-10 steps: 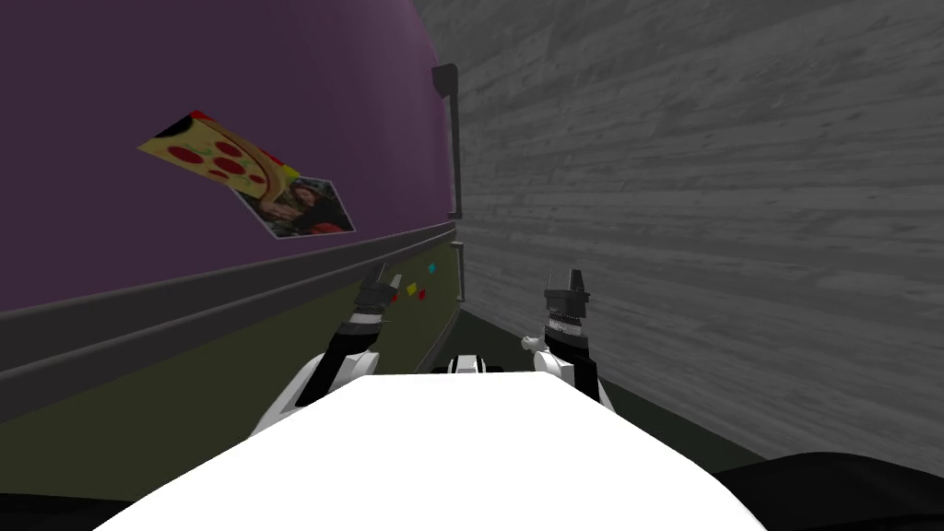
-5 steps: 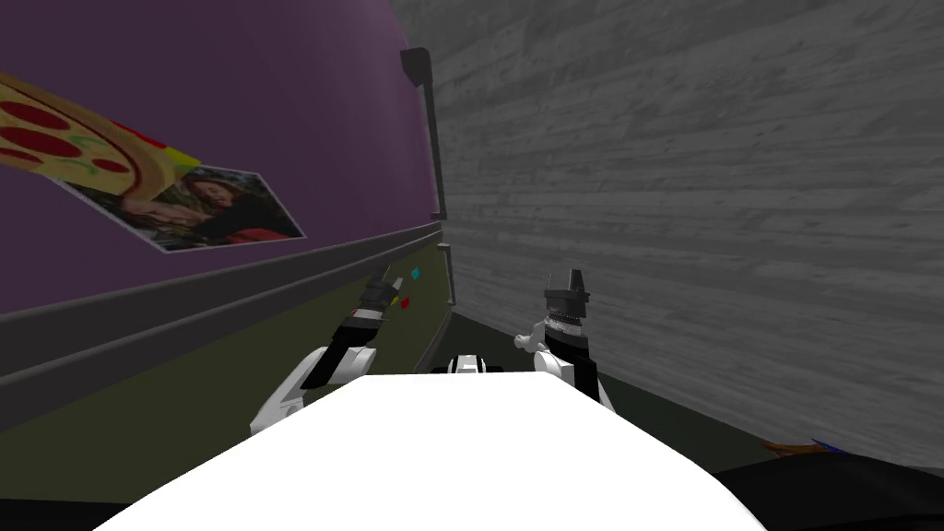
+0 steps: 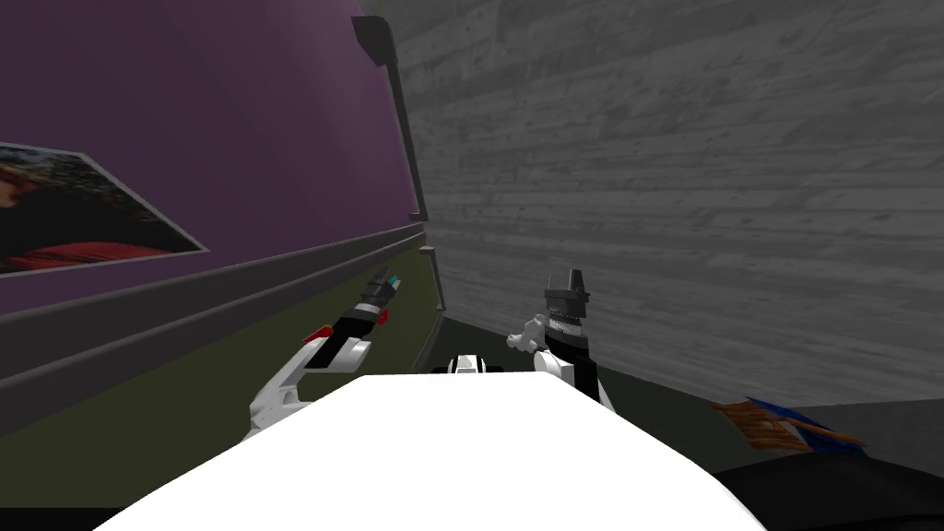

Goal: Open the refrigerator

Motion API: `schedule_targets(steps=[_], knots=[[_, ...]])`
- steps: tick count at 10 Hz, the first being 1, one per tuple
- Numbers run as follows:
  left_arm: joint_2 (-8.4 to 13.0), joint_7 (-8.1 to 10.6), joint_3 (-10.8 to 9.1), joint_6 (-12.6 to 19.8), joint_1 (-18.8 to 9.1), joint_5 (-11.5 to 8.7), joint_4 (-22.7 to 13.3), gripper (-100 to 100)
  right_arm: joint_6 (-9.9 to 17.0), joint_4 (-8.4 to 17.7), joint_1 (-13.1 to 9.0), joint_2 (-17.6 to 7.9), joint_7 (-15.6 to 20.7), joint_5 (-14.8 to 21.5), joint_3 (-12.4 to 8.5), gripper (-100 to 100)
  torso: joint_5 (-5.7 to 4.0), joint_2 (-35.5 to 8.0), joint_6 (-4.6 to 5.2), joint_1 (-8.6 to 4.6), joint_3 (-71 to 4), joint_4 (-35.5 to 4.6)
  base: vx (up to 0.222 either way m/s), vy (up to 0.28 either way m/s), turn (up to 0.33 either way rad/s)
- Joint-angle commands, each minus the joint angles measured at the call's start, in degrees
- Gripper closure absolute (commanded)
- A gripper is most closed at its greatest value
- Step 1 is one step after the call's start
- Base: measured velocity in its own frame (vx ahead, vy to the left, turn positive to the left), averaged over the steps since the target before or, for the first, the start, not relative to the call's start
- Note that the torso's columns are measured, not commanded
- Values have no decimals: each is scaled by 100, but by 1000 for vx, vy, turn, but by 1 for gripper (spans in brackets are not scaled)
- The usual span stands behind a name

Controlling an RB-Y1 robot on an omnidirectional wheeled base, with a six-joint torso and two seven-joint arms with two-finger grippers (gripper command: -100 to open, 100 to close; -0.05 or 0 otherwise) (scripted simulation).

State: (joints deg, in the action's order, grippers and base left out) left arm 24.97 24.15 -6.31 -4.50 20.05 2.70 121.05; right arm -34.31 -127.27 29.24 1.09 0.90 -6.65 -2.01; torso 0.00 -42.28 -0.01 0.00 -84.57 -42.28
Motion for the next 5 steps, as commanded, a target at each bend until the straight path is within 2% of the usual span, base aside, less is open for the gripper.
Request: schedule_targets(steps=[1,2,4,5], knots=[[366,299,-105,447,-201,-11,-301,-100,0,0,0,0,0,0,0,0,0,-3,1,-2,1,0,82,-47,-174],[366,299,-105,470,-201,-11,-301,-100,0,0,0,0,0,0,0,0,-1,-3,0,-3,2,-1,54,-31,-60],[665,512,-183,786,-347,-18,-518,-100,0,0,-1,0,0,0,0,0,1,-10,2,4,7,-3,54,-29,-172],[665,512,-183,804,-347,-18,-518,-100,0,0,0,0,0,0,0,0,0,0,2,0,0,0,54,-20,-50]])
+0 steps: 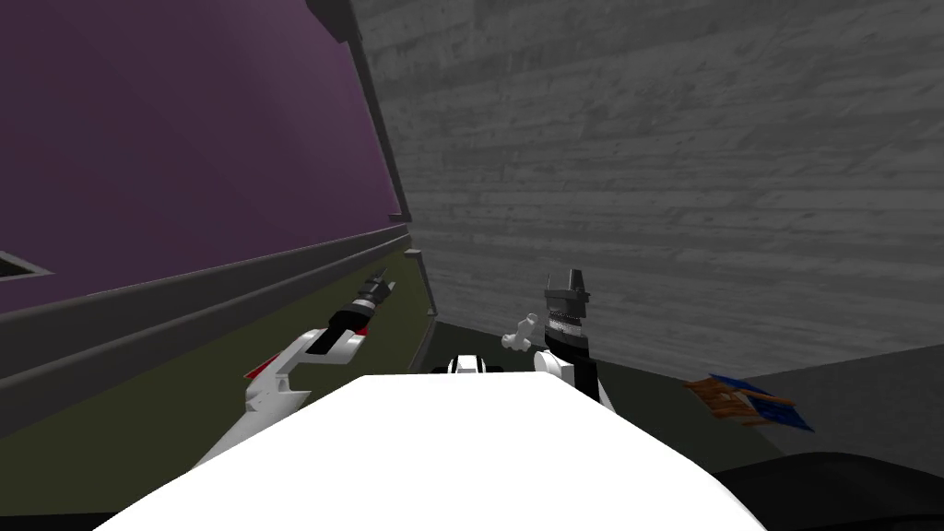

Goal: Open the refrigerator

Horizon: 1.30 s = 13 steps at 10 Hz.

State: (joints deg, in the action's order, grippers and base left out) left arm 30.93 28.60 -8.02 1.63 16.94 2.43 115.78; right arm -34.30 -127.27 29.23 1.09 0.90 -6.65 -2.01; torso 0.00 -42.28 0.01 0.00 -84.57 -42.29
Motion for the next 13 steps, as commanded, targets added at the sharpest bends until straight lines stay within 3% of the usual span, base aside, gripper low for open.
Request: schedule_targets(steps=[1,7,13], knots=[[219,172,-50,355,-109,5,-100,-100,0,0,1,0,0,0,-1,0,0,-1,-5,2,0,0,59,-18,-98],[1038,733,-254,1232,-495,-14,-671,-100,0,0,1,0,0,0,0,0,1,-3,-2,5,1,0,81,-30,-170],[1617,1138,-399,1853,-762,-27,-1042,-100,0,0,0,0,0,0,0,0,-1,1,0,-4,-1,1,58,-15,-122]])
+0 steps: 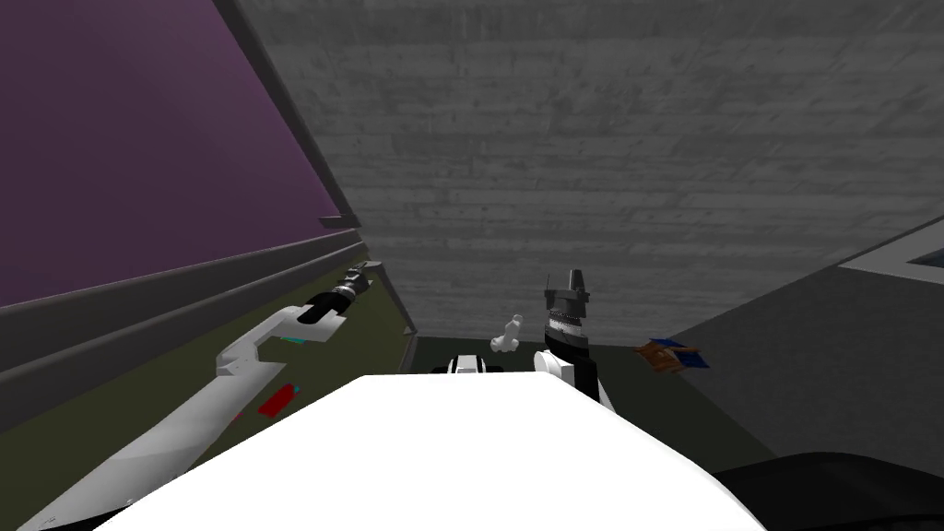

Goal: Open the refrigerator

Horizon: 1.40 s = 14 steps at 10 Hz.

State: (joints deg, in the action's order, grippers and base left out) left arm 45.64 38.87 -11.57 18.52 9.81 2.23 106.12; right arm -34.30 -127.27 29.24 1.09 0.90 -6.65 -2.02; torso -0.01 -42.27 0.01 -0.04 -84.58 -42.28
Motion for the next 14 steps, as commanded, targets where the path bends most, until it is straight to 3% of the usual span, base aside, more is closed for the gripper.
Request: schedule_targets(steps=[1,2,3,6,7,9,11,12,13,14], knots=[[117,70,-24,120,-47,-20,-38,-100,0,0,0,0,0,0,0,0,-1,1,-3,2,-1,0,28,-5,-18],[267,177,-165,-136,-340,182,-326,-100,0,0,0,0,0,0,0,0,2,-10,-5,8,6,-2,-86,-1,-277],[267,177,-165,-136,-364,182,-405,-100,0,0,-2,0,0,0,0,0,-7,-31,28,-1,17,-16,-134,8,-295],[267,177,-165,-136,-364,182,-850,-100,0,0,0,0,0,0,-1,0,1,7,-28,12,-4,0,-30,-2,-6],[404,268,-303,-404,-639,388,-1016,-100,0,0,1,0,0,0,-1,0,5,11,-16,19,-7,3,-106,-14,-324],[404,268,-303,-422,-675,388,-1428,-100,1,0,-2,-1,0,0,0,0,-2,-9,10,15,5,-9,-94,4,-160],[404,268,-303,-422,-675,388,-1660,-100,0,0,0,0,0,0,0,0,7,13,-43,34,-8,3,7,-13,5],[542,359,-441,-707,-959,595,-1856,-100,0,0,1,0,0,0,-1,0,22,15,-47,66,-8,8,-105,-31,-319],[542,359,-441,-707,-986,595,-2130,-100,1,1,-2,-1,0,0,0,0,3,-3,23,53,-2,-13,-148,7,-237],[542,359,-441,-707,-986,595,-2305,-100,1,0,-2,-1,0,0,-1,0,-8,-4,6,35,2,-18,-64,6,-81]])
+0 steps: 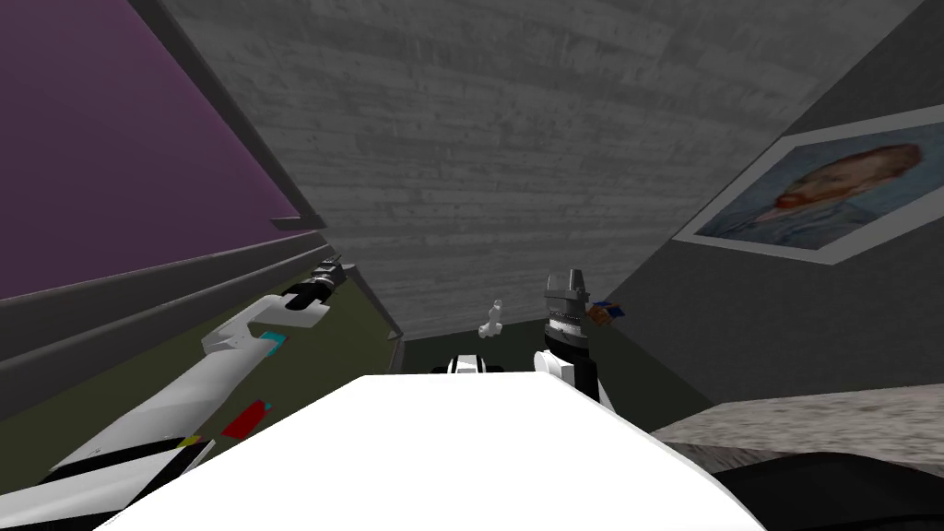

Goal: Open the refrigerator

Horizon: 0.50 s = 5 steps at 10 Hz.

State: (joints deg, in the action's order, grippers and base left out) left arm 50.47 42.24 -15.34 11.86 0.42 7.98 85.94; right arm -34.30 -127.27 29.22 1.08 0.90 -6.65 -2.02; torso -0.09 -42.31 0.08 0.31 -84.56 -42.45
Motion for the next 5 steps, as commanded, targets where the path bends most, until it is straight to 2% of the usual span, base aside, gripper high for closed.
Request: schedule_targets(steps=[1,2,3,4,5], knots=[[59,22,-64,-41,-47,19,-452,-100,0,0,2,0,0,0,0,0,10,7,-51,11,-1,7,6,-14,6],[59,22,-64,-41,-47,19,-453,-100,-1,-1,3,0,0,0,0,0,24,7,-75,30,-1,14,24,-20,30],[197,113,-202,-327,-309,225,-615,-100,-1,-1,3,0,0,0,-1,0,30,0,-76,50,1,15,-116,-52,-285],[197,113,-202,-327,-358,225,-805,-100,0,0,0,0,0,0,0,0,-2,-12,-8,44,1,-13,-150,-7,-213],[197,113,-202,-327,-358,225,-969,-100,0,0,0,0,0,0,-1,0,-27,-1,0,18,-3,-24,-67,13,-85]])
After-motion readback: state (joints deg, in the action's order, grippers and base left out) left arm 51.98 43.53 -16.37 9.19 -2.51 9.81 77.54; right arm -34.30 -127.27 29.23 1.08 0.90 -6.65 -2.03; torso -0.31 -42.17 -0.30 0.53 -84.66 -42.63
